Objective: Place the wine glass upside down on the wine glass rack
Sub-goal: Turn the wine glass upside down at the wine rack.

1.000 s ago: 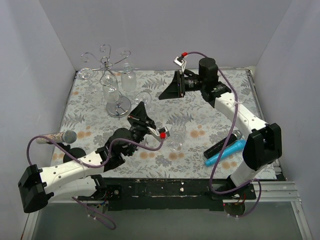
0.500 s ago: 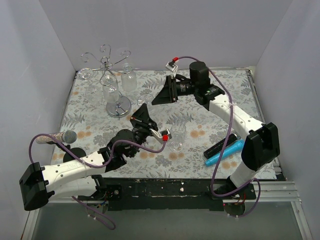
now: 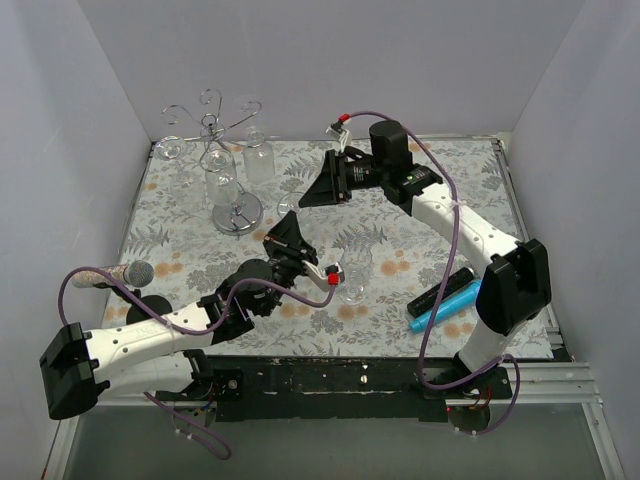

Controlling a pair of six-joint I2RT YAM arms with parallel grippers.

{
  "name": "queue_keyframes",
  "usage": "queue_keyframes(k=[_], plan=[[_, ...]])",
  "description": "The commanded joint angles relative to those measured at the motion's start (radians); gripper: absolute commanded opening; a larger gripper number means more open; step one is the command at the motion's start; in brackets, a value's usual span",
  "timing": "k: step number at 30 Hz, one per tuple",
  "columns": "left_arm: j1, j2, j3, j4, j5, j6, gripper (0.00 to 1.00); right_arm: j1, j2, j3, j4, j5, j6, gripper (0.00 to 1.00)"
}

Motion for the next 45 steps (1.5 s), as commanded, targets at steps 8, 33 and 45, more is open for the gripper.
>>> queue_keyframes(k=[8, 33, 45], plan=[[-0.006, -0.006, 0.035, 0.018, 0.014, 0.002, 0.0, 0.017, 0.002, 0.001, 0.053, -0.027, 0.044, 0.13], [-0.083, -0.116, 0.137, -0.325, 0.001, -0.475, 0.98, -0.114, -0.105, -0.214, 0.411, -0.122, 0.296, 0.01], [-0.096, -0.184, 0.301, -0.621, 0.03, -0.947, 0.98, -0.241, -0.173, -0.299, 0.489, -0.153, 0.348, 0.01]])
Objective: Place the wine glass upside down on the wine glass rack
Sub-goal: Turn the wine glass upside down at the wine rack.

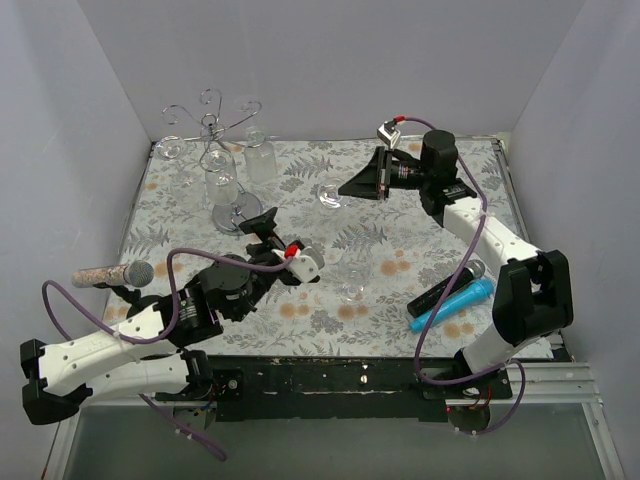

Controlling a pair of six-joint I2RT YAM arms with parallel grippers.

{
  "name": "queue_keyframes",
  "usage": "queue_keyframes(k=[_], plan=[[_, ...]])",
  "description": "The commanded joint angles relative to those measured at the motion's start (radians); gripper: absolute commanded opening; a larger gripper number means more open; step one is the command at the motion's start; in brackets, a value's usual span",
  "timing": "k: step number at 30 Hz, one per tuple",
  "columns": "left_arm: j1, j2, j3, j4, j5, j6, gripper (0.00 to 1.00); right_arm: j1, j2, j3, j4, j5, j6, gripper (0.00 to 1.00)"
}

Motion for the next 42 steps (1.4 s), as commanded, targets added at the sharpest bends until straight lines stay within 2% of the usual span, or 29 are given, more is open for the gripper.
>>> queue_keyframes(k=[1, 10, 19, 23, 27, 29, 35, 42], plan=[[-0.005, -0.01, 0.099, -0.155, 0.027, -0.291, 0.98, -0.026, -0.065, -0.015, 0.119, -0.039, 0.034, 0.01], [-0.005, 0.045, 0.271, -0.255, 0.076, -0.768, 0.98, -0.069, -0.09, -0.045, 0.139, -0.039, 0.037, 0.01], [0.017, 0.069, 0.351, -0.236, 0.099, -1.039, 0.98, -0.098, -0.111, -0.065, 0.145, -0.037, 0.034, 0.01], [0.11, 0.134, 0.417, -0.288, 0.217, -1.152, 0.98, -0.108, -0.116, -0.064, 0.145, -0.039, 0.034, 0.01], [0.297, 0.189, 0.458, -0.299, 0.456, -1.287, 0.98, -0.115, -0.124, -0.067, 0.146, -0.039, 0.035, 0.01], [0.366, 0.201, 0.457, -0.265, 0.525, -1.333, 0.98, -0.12, -0.124, -0.07, 0.146, -0.039, 0.035, 0.01], [0.463, 0.218, 0.448, -0.207, 0.686, -1.468, 0.98, -0.126, -0.128, -0.075, 0.151, -0.04, 0.038, 0.01], [0.547, 0.211, 0.382, -0.135, 0.786, -1.586, 0.98, -0.131, -0.122, -0.078, 0.171, -0.046, 0.057, 0.01]])
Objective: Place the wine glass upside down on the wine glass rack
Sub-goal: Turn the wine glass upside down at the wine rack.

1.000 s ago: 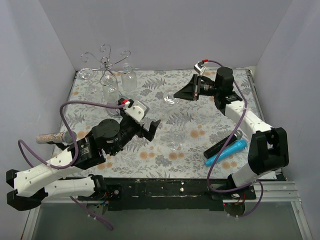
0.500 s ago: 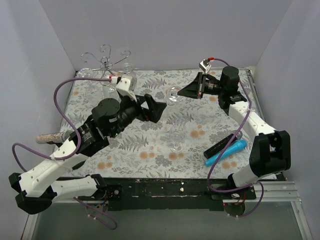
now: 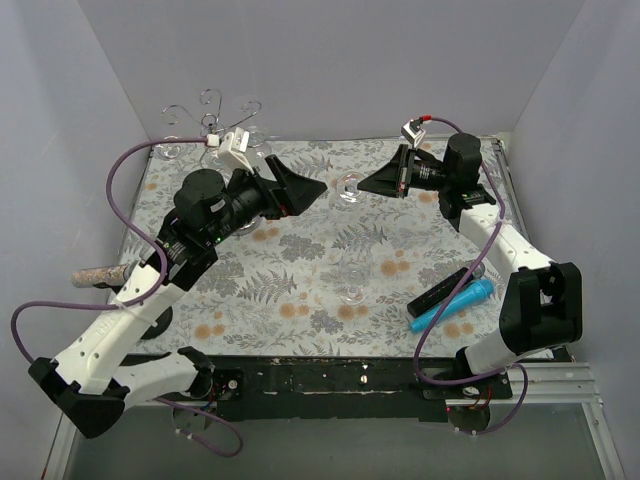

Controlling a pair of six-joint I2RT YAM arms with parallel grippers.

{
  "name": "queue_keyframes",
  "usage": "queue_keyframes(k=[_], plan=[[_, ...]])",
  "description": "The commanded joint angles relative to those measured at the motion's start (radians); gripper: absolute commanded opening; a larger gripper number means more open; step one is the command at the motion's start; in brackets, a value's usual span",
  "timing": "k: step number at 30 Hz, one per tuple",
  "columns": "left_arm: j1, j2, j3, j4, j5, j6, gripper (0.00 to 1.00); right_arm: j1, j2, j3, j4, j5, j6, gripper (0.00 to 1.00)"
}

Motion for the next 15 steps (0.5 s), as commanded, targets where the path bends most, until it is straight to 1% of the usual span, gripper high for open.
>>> queue_keyframes(k=[1, 7, 15], plan=[[0.045, -0.019, -0.038, 0.062, 0.112, -0.103, 0.98, -0.008, -0.05, 0.002, 0.098, -0.022, 0.022, 0.01], [0.085, -0.018, -0.07, 0.106, 0.163, -0.138, 0.98, -0.008, -0.051, -0.001, 0.101, -0.022, 0.026, 0.01], [0.101, -0.021, -0.096, 0.121, 0.186, -0.14, 0.98, -0.008, -0.054, -0.009, 0.105, -0.021, 0.027, 0.01]])
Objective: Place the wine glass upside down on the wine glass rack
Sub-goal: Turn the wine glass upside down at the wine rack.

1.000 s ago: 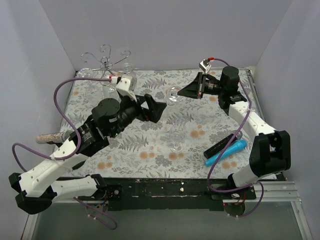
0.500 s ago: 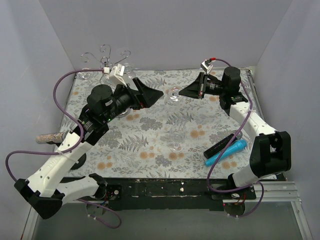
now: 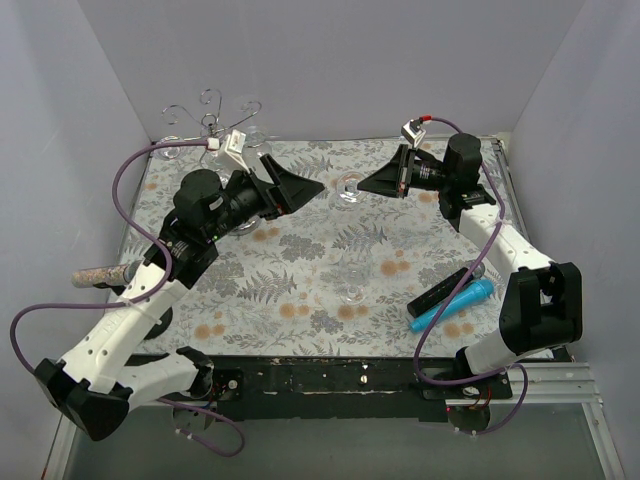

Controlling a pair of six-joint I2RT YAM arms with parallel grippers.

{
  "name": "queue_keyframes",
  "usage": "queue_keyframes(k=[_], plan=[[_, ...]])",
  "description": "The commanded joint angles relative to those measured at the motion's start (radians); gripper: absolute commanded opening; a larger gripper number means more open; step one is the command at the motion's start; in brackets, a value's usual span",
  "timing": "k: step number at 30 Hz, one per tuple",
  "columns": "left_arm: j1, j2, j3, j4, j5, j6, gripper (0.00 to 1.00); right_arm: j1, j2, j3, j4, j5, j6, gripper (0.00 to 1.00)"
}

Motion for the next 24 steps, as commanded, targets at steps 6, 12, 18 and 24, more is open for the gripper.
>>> queue_keyframes(k=[6, 12, 18, 24], plan=[[0.015, -0.009, -0.029, 0.041, 0.059, -0.007, 0.98, -0.008, -0.054, -0.011, 0.099, -0.018, 0.012, 0.01], [0.017, 0.007, -0.029, 0.052, 0.08, -0.005, 0.98, -0.008, -0.056, -0.016, 0.104, -0.018, 0.014, 0.01], [0.018, 0.023, -0.03, 0.067, 0.089, -0.002, 0.98, -0.008, -0.057, -0.022, 0.108, -0.016, 0.021, 0.01], [0.021, 0.057, -0.024, 0.09, 0.117, -0.007, 0.98, -0.009, -0.056, -0.025, 0.118, -0.016, 0.026, 0.01]])
